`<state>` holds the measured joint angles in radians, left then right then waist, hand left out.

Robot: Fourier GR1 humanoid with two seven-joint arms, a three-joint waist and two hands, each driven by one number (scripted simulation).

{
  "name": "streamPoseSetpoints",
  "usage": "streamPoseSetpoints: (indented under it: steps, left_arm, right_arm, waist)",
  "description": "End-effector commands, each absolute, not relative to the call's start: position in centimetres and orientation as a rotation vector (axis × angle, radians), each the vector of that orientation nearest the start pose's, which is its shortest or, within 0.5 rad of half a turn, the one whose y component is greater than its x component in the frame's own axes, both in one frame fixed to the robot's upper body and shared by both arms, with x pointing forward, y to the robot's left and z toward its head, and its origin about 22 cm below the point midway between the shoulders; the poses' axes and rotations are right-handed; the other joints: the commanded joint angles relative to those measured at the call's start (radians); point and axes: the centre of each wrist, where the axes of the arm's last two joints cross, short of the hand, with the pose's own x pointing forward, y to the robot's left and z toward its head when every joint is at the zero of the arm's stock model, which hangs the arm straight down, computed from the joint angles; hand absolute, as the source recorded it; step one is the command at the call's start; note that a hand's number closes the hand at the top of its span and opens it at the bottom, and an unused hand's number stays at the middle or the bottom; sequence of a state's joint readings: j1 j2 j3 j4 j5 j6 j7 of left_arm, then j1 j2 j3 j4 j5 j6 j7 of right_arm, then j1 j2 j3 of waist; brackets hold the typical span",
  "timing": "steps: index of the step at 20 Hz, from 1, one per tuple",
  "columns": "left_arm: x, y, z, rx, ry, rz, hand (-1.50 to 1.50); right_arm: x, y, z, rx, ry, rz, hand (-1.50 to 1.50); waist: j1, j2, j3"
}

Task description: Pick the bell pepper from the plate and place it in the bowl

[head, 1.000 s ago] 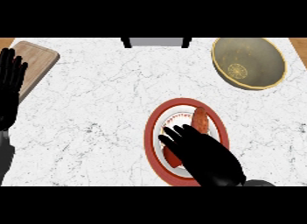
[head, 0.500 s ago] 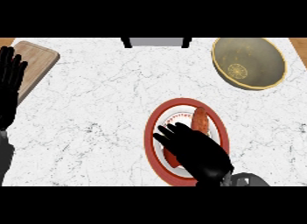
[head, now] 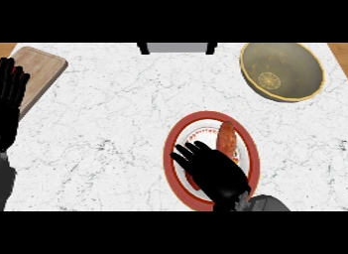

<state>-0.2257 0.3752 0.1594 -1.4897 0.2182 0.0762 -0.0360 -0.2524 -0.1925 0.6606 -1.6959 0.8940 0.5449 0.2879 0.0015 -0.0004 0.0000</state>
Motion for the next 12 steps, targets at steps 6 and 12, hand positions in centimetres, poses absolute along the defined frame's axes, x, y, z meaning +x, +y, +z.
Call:
streamPoseSetpoints:
  steps: [6,12]
  left_arm:
    - [30.0,31.9,8.0,0.231,-1.771,0.033,0.0]
    - [30.1,32.2,9.8,0.243,-1.787,0.018,0.0]
  right_arm:
    - [27.0,-11.8,4.2,-0.409,-1.21,1.727,-1.5]
    - [25.8,-11.6,1.4,-0.449,-1.159,1.738,-1.5]
  waist:
    - [0.001,0.001,0.0]
    - [0.0,0.0,0.0]
